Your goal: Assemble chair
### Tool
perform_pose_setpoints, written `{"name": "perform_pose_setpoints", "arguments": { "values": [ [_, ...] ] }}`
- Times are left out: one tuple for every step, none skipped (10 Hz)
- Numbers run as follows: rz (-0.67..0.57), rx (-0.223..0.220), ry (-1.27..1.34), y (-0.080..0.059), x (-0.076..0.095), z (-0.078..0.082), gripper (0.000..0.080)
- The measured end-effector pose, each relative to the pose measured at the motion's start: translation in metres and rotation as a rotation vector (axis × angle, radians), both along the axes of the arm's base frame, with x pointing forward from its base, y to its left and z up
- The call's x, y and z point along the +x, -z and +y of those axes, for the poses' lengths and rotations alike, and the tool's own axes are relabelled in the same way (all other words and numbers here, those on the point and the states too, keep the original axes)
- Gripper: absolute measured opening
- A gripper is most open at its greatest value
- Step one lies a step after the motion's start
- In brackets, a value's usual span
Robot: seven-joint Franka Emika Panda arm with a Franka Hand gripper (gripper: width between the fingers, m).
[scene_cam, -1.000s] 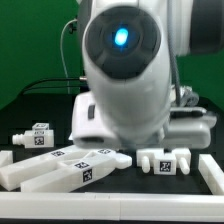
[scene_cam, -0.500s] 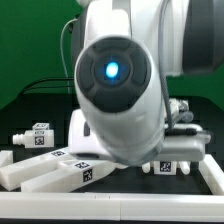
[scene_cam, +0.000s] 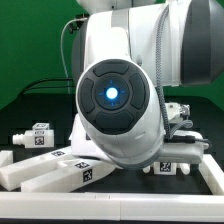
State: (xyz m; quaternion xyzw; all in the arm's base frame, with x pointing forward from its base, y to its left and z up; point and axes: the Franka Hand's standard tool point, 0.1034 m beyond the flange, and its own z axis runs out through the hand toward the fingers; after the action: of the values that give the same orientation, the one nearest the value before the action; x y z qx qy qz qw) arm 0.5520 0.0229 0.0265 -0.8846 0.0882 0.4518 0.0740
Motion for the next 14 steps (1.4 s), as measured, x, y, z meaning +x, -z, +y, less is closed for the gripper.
{"name": "perform_pose_setpoints", "arguments": {
  "values": [
    [0.000,-0.012,0.003,0.004,0.000,0.004,0.0649],
    [0.010,-0.022,0.003,0.011,-0.002,0.008,0.0649],
    [0.012,-0.022,0.001,0.015,-0.003,0.009,0.0649],
    [0.013,-0.022,0.001,0.016,-0.003,0.009,0.0649],
    [0.014,-0.022,0.000,0.017,-0.004,0.010,0.0649],
    [0.010,-0.024,0.000,0.018,-0.004,0.010,0.0649],
    [0.010,-0.025,0.001,0.018,-0.004,0.009,0.0649],
    [0.010,-0.025,0.000,0.018,-0.004,0.010,0.0649],
    [0.010,-0.025,0.001,0.018,-0.004,0.010,0.0649],
    [0.010,-0.025,0.001,0.018,-0.004,0.010,0.0518],
    [0.010,-0.025,0.001,0.018,-0.004,0.009,0.0379],
    [0.010,-0.025,0.001,0.018,-0.004,0.009,0.0245],
    [0.010,-0.025,0.001,0.018,-0.004,0.009,0.0245],
    [0.010,-0.025,0.001,0.018,-0.004,0.009,0.0110]
  ]
}}
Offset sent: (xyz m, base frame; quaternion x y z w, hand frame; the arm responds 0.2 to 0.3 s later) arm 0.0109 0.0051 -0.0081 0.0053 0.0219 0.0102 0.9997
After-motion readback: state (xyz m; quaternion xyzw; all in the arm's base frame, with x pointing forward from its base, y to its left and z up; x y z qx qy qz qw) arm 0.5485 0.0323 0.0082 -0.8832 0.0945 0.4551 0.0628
